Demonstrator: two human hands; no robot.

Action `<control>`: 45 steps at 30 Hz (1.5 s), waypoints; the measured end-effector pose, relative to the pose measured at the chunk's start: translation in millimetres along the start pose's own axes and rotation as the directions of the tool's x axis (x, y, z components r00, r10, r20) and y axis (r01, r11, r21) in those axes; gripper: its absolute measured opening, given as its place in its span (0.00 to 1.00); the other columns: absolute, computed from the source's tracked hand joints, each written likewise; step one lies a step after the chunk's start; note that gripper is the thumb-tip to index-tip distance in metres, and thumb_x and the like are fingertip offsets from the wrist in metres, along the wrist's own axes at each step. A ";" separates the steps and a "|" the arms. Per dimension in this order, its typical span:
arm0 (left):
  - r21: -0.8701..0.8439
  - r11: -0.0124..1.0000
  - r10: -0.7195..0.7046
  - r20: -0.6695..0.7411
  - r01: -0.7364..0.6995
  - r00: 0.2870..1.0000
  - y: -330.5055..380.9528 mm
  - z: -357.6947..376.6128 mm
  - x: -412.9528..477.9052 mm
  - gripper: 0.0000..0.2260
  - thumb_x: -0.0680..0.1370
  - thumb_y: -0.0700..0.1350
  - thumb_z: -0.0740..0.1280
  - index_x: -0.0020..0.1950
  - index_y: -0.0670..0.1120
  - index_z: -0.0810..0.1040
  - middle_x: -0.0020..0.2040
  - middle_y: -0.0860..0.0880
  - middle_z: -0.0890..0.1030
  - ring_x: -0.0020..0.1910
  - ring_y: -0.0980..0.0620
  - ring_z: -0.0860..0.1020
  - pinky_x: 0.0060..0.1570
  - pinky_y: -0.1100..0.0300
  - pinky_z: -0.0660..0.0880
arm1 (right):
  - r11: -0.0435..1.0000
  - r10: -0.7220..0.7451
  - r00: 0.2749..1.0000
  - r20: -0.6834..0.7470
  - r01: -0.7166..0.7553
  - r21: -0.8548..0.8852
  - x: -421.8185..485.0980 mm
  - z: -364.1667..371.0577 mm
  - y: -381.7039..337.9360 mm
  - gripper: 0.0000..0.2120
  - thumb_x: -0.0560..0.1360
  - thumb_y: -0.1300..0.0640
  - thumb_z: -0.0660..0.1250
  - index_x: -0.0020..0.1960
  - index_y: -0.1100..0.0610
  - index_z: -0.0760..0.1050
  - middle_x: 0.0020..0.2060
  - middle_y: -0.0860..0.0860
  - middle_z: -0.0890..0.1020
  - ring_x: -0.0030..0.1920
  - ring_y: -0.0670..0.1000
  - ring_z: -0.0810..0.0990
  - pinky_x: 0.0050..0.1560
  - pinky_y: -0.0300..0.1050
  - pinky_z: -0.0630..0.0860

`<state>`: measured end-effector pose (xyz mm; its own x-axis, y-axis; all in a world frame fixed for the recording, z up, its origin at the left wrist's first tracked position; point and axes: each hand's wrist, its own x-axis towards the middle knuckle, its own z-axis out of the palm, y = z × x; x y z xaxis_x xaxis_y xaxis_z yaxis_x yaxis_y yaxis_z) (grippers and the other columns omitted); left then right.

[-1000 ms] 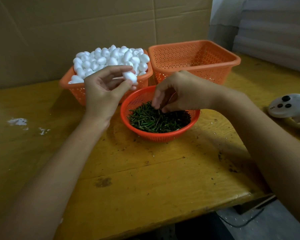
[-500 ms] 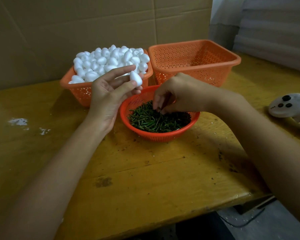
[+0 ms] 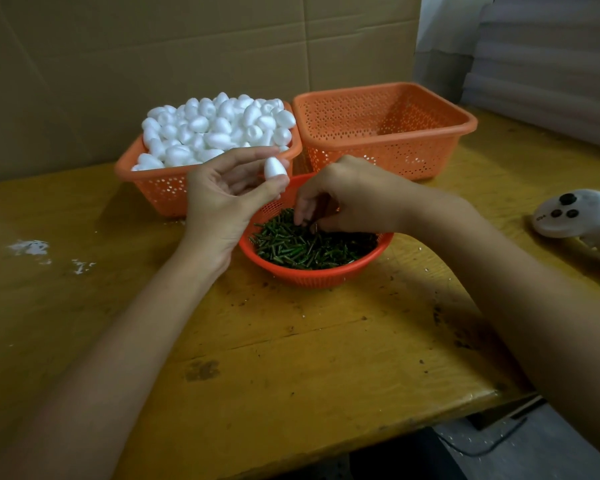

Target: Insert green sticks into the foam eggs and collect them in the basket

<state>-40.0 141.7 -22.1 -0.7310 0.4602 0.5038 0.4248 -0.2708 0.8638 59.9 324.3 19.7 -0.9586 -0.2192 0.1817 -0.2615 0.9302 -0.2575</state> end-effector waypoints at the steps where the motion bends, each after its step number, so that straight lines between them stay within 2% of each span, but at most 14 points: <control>1: 0.008 1.000 0.003 0.001 -0.003 1.000 0.0 0.6 -0.2 0.14 0.74 0.33 0.78 0.59 0.41 0.84 0.52 0.44 0.89 0.50 0.49 0.87 0.52 0.57 0.83 | 1.000 -0.002 1.000 -0.001 0.002 -0.002 0.3 0.4 -0.1 0.17 0.69 0.65 0.76 0.54 0.48 0.86 0.46 0.42 0.87 0.50 0.42 0.84 0.59 0.48 0.78; 8: 0.062 0.998 0.018 0.028 -0.020 0.999 1.3 1.9 -1.4 0.14 0.75 0.31 0.77 0.58 0.42 0.84 0.52 0.44 0.89 0.49 0.46 0.87 0.52 0.55 0.84 | 1.000 -0.014 1.000 0.000 0.014 -0.012 0.7 0.7 0.0 0.17 0.70 0.65 0.75 0.54 0.49 0.85 0.46 0.42 0.86 0.50 0.41 0.83 0.58 0.48 0.78; 32: 0.078 0.997 0.011 -0.008 -0.010 1.000 4.1 4.2 -1.0 0.13 0.77 0.28 0.72 0.59 0.40 0.84 0.52 0.43 0.88 0.44 0.45 0.87 0.47 0.58 0.84 | 1.000 -0.013 1.000 0.002 0.013 -0.025 2.0 1.8 -0.2 0.17 0.71 0.65 0.75 0.55 0.48 0.85 0.47 0.42 0.86 0.51 0.42 0.83 0.59 0.49 0.78; 45: 0.061 0.998 0.002 -0.021 -0.001 1.000 4.1 4.3 -2.4 0.12 0.77 0.30 0.74 0.58 0.41 0.85 0.52 0.43 0.88 0.48 0.45 0.88 0.55 0.53 0.84 | 1.000 -0.018 1.000 -0.010 0.018 -0.017 1.8 2.9 0.8 0.17 0.70 0.66 0.75 0.54 0.48 0.86 0.47 0.42 0.86 0.50 0.43 0.84 0.58 0.50 0.79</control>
<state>-34.2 143.1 -19.7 -0.7412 0.4414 0.5057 0.4576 -0.2189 0.8618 57.7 323.8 17.1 -0.9525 -0.2329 0.1960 -0.2766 0.9311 -0.2380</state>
